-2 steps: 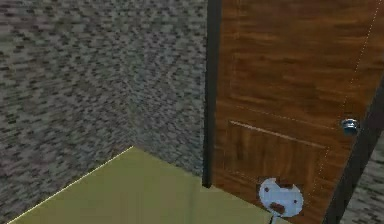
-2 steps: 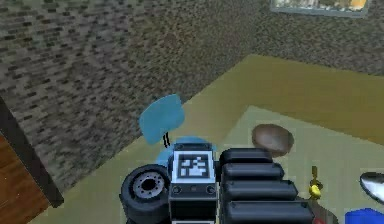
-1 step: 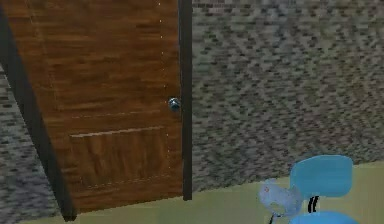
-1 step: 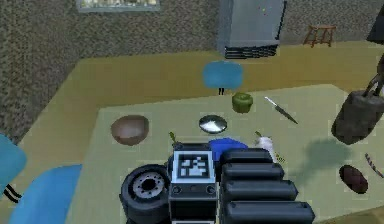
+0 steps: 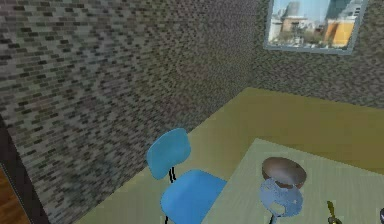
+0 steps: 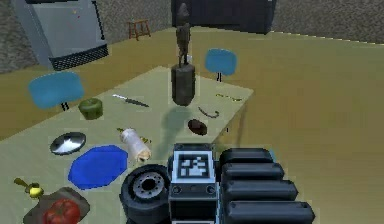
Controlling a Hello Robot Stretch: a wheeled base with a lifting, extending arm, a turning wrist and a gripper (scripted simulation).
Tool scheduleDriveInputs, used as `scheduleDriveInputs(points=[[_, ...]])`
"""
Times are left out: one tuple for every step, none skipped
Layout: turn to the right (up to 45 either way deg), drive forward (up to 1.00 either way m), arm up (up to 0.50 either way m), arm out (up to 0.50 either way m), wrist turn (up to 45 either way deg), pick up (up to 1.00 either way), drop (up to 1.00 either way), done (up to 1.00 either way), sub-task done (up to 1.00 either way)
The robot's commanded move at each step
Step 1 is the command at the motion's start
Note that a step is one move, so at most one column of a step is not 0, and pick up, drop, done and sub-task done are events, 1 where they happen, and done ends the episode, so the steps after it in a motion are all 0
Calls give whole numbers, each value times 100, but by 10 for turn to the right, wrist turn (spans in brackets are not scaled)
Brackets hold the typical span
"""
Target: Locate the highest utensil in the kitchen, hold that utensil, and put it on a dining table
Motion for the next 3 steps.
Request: scheduleDriveInputs(points=[[30, 0, 0, 0, 0, 0, 0, 0, 0], [0, 0, 0, 48, 0, 0, 0, 0, 0], [0, 0, 0, 0, 390, 0, 0, 0, 0]])
